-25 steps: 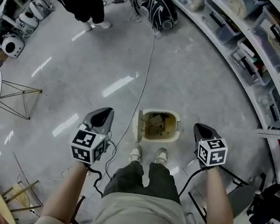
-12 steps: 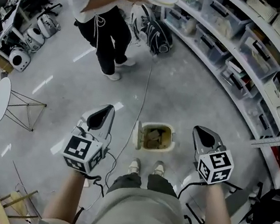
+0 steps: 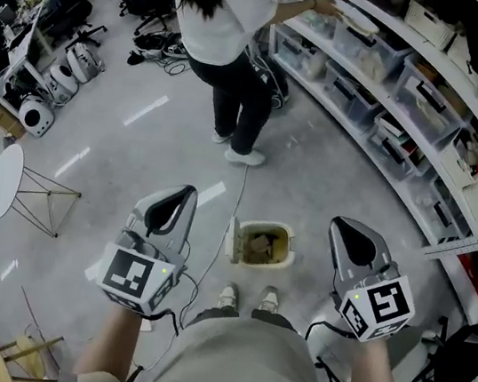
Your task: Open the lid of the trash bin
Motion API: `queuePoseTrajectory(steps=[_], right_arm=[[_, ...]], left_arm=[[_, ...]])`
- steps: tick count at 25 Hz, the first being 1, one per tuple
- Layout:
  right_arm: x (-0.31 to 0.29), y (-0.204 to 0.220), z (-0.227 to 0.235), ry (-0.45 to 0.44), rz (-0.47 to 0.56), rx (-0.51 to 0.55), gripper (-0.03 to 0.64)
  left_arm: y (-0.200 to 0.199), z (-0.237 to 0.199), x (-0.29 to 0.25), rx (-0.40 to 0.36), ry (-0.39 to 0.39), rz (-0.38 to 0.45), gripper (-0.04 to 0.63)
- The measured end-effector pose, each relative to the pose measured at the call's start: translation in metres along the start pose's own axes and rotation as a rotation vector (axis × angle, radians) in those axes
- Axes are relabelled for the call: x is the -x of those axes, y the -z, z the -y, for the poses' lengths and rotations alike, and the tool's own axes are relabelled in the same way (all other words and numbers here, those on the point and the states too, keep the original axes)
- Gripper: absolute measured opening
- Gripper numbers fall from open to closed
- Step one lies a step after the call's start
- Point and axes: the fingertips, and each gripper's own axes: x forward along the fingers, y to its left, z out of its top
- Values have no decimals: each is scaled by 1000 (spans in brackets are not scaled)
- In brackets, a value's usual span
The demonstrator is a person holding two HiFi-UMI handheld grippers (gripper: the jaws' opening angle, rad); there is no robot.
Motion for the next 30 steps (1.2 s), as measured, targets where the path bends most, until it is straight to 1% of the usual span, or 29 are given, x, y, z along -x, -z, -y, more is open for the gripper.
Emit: queuePoseTrajectory(steps=[6, 8, 11, 16, 30], right_arm=[[22, -43, -12, 5, 94, 24, 3], [30, -51, -15, 5, 117, 28, 3], [38, -60, -19, 1, 142, 36, 2], [41, -68, -26, -6, 151, 41, 2], [42, -69, -28, -1, 150, 59, 2]], left_arm=[[-26, 16, 12, -25, 24, 61, 3], [-31, 23, 16, -32, 29, 77, 3], [-35, 32, 19, -22, 28, 78, 3], [-39, 34, 21, -26, 41, 72, 2], [-44, 33, 25, -32, 42, 88, 3]])
